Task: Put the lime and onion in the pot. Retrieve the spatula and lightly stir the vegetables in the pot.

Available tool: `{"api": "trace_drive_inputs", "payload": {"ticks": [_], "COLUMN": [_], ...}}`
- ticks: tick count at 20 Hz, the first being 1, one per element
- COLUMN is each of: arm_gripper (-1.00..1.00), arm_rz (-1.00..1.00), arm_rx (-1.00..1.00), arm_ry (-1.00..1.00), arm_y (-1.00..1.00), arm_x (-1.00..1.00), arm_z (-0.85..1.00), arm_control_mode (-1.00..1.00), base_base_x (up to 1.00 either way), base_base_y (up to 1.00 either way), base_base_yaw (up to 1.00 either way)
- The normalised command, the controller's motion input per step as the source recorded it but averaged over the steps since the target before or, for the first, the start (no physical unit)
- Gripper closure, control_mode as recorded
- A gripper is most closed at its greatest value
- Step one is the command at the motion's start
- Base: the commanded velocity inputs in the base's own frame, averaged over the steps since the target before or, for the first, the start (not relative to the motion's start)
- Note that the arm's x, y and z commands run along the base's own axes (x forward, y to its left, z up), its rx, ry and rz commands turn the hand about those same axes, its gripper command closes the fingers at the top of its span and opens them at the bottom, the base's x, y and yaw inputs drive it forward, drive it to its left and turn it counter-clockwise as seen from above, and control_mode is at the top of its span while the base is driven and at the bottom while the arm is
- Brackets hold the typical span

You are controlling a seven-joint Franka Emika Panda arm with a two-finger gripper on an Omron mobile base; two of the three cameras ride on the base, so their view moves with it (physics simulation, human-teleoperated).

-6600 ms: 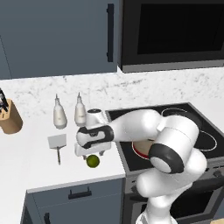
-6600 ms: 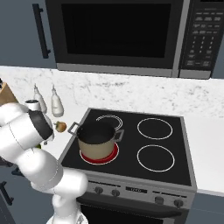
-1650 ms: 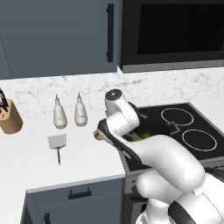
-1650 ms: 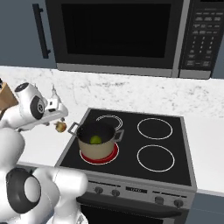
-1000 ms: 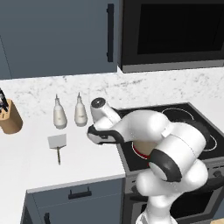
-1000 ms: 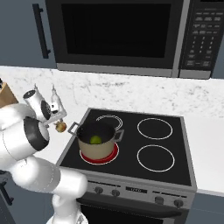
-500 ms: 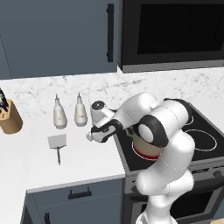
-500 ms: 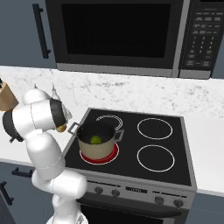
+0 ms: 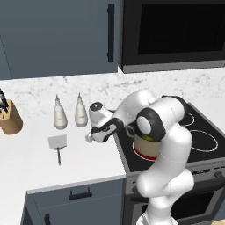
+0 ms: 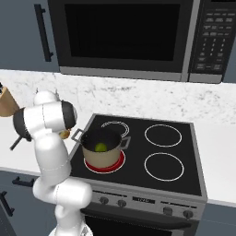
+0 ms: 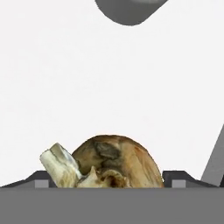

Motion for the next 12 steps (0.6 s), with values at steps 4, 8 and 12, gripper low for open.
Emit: {"api": "trace_drive_inputs", "payload": {"ticks": [4, 8, 12], "arm_gripper": [1.00, 1.00, 1.00], "arm_rz": [0.00, 0.00, 0.00], "arm_rx": [-0.01, 0.00, -0.01], "arm_ry": [-0.02, -0.19, -0.19], "arm_y": [0.00, -0.03, 0.00], "arm_x": [-0.09, -0.73, -0.89], "arm_z": [0.00, 0.81, 1.00], "arm_control_mode": [-1.00, -1.00, -1.00], "base_base_x": [0.00, 0.00, 0.00], "base_base_y": [0.00, 0.00, 0.00], "base_base_yaw": [0.00, 0.00, 0.00]}}
